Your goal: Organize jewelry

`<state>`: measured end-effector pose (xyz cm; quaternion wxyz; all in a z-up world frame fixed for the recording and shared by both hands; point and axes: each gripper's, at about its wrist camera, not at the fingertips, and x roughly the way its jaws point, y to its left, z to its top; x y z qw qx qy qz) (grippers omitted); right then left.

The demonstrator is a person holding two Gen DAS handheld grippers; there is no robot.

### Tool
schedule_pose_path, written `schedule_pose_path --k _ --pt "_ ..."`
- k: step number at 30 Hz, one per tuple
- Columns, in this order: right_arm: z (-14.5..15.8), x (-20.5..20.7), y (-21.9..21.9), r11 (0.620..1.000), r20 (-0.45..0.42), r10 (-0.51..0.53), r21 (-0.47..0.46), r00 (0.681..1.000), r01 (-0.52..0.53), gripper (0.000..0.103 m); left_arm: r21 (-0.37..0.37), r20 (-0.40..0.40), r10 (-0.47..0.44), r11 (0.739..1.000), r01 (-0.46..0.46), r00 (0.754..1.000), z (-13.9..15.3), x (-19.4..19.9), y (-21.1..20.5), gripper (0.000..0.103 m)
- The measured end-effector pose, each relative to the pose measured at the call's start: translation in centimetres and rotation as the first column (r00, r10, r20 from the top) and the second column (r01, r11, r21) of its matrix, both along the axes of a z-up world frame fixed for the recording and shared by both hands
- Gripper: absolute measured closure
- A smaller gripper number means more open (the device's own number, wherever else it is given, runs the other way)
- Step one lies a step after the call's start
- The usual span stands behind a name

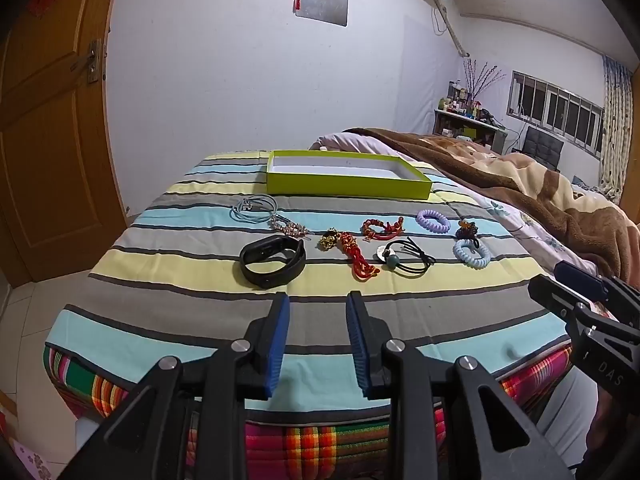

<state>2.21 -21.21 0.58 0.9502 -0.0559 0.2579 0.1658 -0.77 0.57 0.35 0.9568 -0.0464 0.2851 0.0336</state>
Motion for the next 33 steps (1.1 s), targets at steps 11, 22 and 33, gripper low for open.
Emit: schedule_pose_path --k 11,22,33 --pt "0.15 -0.1 0.03 1.0 0.003 0.004 0.004 1.0 -0.004 0.052 0.0 0.002 0.0 1.0 0.0 1.0 -0.03 -0.06 -0.01 0.072" --pt "0.1 -0.01 0.08 1.0 0.0 0.0 0.003 1.0 0.0 0.052 0.002 0.003 0.001 1.0 -0.001 1.0 -0.04 -0.11 -0.01 0.073" --pt "0.09 0.13 0.07 1.0 0.0 0.001 0.003 1.0 -0.001 0.052 -0.002 0.001 0.0 1.0 0.0 1.0 -0.06 -0.11 0.02 0.072"
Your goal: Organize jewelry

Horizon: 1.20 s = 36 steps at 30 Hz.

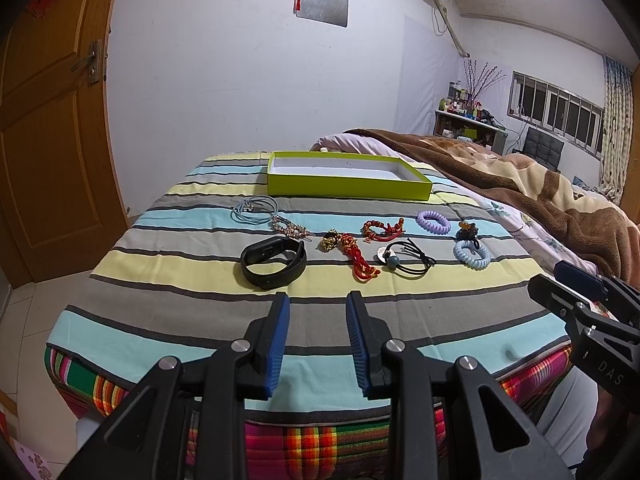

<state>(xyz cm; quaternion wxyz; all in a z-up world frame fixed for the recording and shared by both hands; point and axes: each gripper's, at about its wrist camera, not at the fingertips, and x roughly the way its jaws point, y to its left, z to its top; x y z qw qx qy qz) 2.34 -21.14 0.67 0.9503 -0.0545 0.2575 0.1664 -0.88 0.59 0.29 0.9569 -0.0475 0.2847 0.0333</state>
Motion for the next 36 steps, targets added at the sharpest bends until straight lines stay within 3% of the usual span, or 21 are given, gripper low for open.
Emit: schedule_pose_path --k 10,18,26,36 --pt "0.1 0.2 0.1 1.0 0.0 -0.005 -0.002 1.0 0.005 0.052 -0.012 -0.001 0.001 1.0 -0.001 1.0 0.1 0.3 0.1 0.071" --pt "0.3 4.2 -0.7 1.0 -0.019 -0.026 0.006 0.999 0.026 0.052 -0.002 -0.033 0.039 0.999 -0.039 0.999 -0.2 3.4 2.1 0.07" --pt "-0.7 9.0 -1.4 0.998 -0.103 -0.062 0.0 0.993 0.062 0.052 0.017 -0.099 0.107 0.994 -0.106 0.989 -1.0 6.9 4.3 0.07" --pt "-1.8 15.3 -2.4 0.996 -0.236 -0.079 0.019 0.969 0.086 0.052 0.016 -0.179 0.119 0.993 -0.118 0.977 -2.0 9.7 5.4 0.07"
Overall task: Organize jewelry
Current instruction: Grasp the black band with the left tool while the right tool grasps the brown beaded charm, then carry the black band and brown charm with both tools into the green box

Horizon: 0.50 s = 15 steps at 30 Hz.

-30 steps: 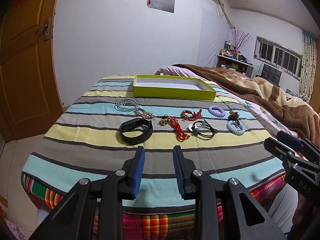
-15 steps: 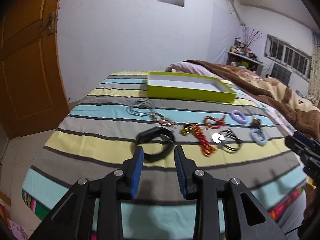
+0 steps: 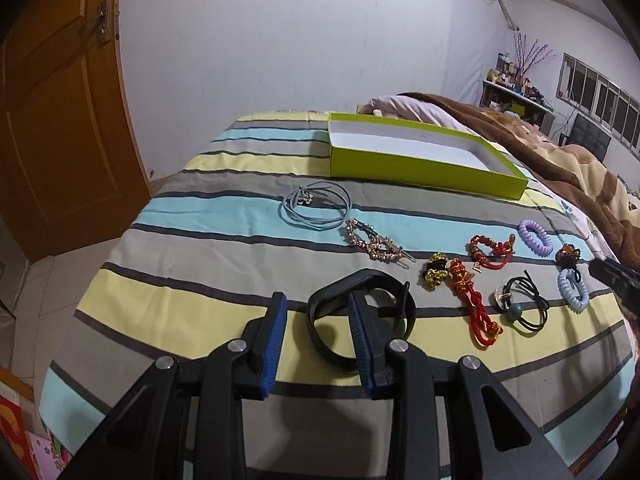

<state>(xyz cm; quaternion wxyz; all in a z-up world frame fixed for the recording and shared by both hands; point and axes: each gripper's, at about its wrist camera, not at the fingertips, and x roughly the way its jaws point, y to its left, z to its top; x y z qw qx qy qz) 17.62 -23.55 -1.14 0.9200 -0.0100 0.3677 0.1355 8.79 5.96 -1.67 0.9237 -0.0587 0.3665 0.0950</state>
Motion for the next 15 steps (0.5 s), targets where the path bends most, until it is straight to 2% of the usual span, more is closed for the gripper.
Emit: schedule_pose_path --k 10,12,13,15 --pt "-1.4 3.8 0.7 1.0 -0.095 0.005 0.005 0.995 -0.004 0.052 -0.021 -0.052 -0.014 1.0 0.013 0.999 -1.0 1.7 0.6 0.07" --pt "-1.7 4.1 0.8 1.0 -0.112 0.003 0.008 0.994 -0.002 0.056 -0.018 -0.058 -0.02 1.0 0.019 0.998 -1.1 1.8 0.5 0.072" --pt "-1.9 4.2 0.8 1.0 -0.121 0.004 0.009 0.993 -0.003 0.065 -0.015 -0.061 -0.022 1.0 0.021 0.998 -1.1 1.9 0.4 0.076" --pt "-1.9 4.4 0.9 1.0 -0.127 0.005 0.012 0.992 -0.003 0.068 -0.007 -0.063 -0.022 1.0 0.022 0.998 -1.1 2.0 0.4 0.08"
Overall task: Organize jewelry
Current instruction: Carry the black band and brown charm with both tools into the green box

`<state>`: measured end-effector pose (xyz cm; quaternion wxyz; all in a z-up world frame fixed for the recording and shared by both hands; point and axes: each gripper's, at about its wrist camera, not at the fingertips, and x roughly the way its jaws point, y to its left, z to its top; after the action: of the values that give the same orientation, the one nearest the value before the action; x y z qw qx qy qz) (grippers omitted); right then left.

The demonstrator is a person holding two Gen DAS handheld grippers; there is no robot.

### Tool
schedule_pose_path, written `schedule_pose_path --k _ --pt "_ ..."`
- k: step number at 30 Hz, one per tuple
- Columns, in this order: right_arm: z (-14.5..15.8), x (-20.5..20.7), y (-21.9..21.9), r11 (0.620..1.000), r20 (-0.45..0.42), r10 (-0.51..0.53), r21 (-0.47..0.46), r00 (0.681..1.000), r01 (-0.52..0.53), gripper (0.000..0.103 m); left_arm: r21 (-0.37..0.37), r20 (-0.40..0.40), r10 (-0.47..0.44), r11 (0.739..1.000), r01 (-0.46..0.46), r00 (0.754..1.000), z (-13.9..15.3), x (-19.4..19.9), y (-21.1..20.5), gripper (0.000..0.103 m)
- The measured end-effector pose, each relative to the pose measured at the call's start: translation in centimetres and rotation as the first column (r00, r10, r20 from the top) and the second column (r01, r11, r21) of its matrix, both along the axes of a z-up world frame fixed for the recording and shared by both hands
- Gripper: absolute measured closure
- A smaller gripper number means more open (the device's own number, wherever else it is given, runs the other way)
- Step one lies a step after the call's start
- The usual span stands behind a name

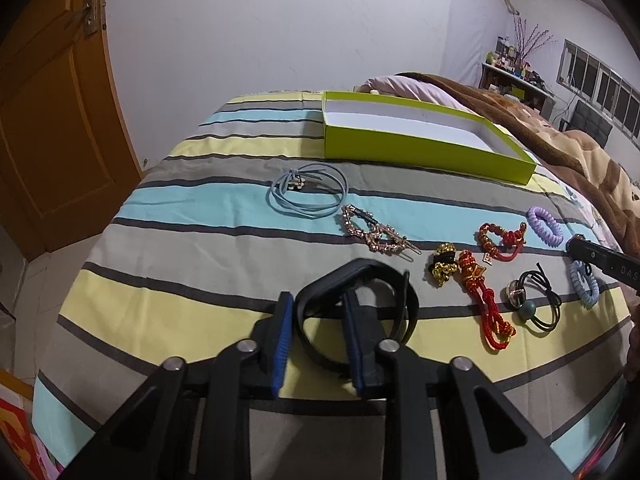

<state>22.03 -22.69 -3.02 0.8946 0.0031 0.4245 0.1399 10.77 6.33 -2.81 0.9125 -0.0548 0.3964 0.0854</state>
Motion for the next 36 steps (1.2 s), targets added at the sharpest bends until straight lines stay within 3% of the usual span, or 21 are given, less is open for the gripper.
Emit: schedule_pose_path --k 10,16,28,36 --pt "1.1 -0.5 0.0 1.0 0.03 0.013 0.021 0.999 -0.014 0.083 -0.018 0.023 -0.011 1.0 0.011 1.0 0.6 -0.3 0.3 0.087" --pt "1.7 -1.1 -0.1 0.999 0.046 0.032 0.042 0.998 -0.034 0.088 -0.029 0.039 -0.017 0.999 0.018 0.999 1.2 -0.8 0.4 0.087" --pt "4.3 -2.2 -0.3 0.994 0.103 0.061 0.079 0.993 -0.07 0.088 -0.027 0.082 -0.04 0.999 0.043 0.996 3.5 -1.3 -0.4 0.087" --pt "6.4 -1.1 1.5 0.987 0.143 0.123 0.088 0.982 -0.137 0.088 -0.002 0.119 -0.082 0.997 0.083 0.99 5.7 1.3 -1.4 0.087"
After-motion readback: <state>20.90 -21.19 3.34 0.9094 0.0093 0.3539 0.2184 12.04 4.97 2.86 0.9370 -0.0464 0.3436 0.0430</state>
